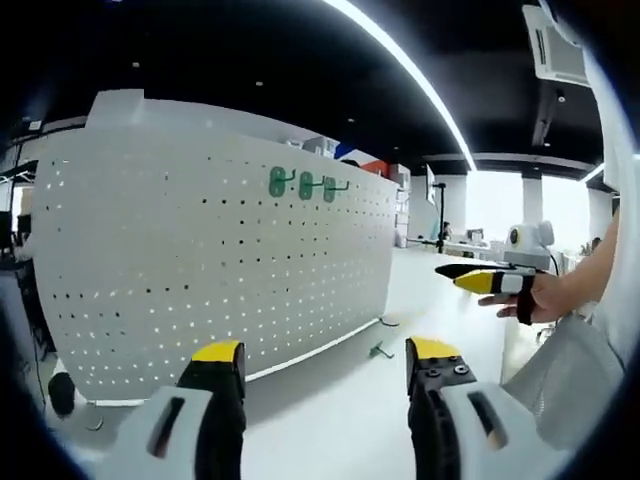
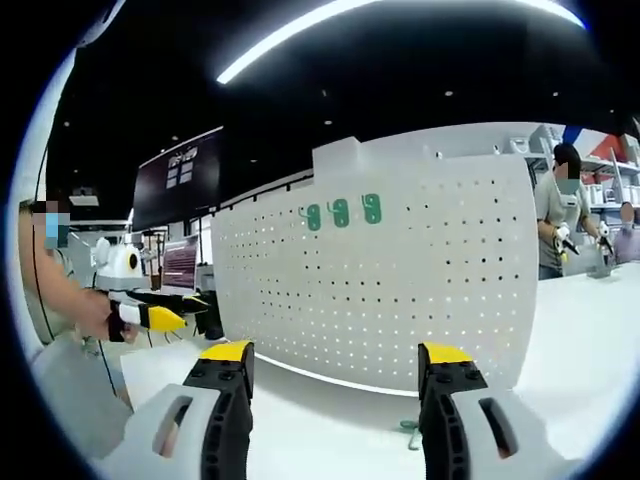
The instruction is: Insert the hook assembly into the mounting plate slot until the hook locks in place.
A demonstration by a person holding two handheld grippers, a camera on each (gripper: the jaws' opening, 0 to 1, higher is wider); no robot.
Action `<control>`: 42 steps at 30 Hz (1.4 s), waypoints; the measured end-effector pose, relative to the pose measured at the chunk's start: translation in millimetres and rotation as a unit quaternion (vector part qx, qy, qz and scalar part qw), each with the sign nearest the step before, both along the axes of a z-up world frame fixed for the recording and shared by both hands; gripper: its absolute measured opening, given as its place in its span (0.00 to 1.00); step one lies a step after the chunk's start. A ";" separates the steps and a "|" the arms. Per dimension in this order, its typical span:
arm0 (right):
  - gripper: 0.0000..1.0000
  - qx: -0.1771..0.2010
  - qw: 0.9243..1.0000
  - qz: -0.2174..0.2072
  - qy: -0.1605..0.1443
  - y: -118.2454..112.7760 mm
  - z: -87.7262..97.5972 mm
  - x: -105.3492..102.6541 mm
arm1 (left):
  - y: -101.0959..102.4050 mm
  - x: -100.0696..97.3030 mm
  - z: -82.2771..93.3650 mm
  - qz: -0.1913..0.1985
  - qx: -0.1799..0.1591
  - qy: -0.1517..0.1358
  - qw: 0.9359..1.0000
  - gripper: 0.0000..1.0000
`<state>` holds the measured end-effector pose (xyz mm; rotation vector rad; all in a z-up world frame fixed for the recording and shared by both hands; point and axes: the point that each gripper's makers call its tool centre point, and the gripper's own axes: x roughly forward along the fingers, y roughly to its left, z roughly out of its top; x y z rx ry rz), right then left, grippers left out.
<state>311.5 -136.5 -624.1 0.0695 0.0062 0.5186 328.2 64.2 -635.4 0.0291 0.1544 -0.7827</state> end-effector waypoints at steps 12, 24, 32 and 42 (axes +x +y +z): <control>0.63 0.004 1.000 -0.006 -0.003 -3.6 0.0 -0.6 | -43.4 34.2 -31.1 -0.094 0.086 0.046 0.991 0.65; 0.62 0.010 1.000 -0.015 -0.006 -8.6 1.3 -0.5 | -65.8 39.5 -46.1 -0.143 0.120 0.060 0.981 0.66; 0.61 0.009 1.000 -0.016 -0.007 -9.0 1.3 -1.1 | -75.8 44.7 -49.6 -0.165 0.136 0.062 0.975 0.65; 0.61 0.009 1.000 -0.016 -0.008 -9.9 1.6 -1.1 | -91.0 48.3 -54.2 -0.197 0.160 0.061 0.965 0.65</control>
